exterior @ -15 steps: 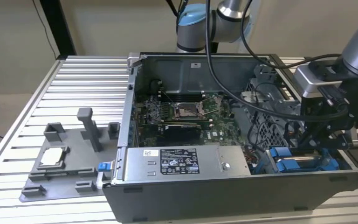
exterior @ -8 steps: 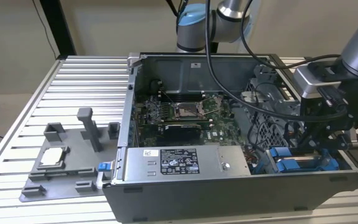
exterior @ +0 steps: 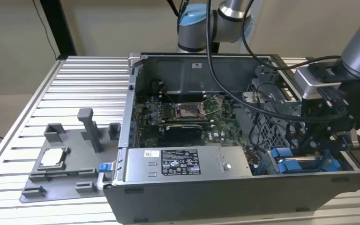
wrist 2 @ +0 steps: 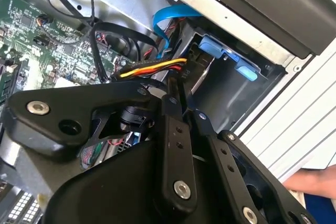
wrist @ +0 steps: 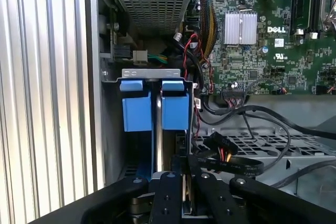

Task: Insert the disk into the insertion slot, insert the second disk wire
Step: 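Insert the second disk wire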

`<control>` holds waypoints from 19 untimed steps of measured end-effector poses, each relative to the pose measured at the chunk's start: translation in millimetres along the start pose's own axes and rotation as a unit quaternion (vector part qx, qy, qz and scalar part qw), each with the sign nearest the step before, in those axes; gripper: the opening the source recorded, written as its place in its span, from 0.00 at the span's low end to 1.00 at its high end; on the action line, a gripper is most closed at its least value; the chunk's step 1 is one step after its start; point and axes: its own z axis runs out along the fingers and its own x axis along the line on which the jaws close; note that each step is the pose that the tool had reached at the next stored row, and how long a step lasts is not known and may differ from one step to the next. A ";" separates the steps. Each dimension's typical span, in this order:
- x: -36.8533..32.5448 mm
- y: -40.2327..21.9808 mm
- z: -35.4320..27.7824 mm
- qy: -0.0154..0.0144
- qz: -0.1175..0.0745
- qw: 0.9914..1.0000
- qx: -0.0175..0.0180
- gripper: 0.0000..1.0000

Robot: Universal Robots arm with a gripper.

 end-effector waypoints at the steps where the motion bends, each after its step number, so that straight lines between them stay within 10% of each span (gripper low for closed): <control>1: 0.0 0.0 0.1 0.000 0.000 1.000 0.000 0.00; 10: -0.4 -0.1 -0.9 0.000 0.000 1.000 0.000 0.00; 11: -0.6 -0.2 -3.0 -0.002 0.001 1.000 -0.001 1.00; 19: -1.7 -1.4 -40.6 0.000 0.002 1.000 -0.001 1.00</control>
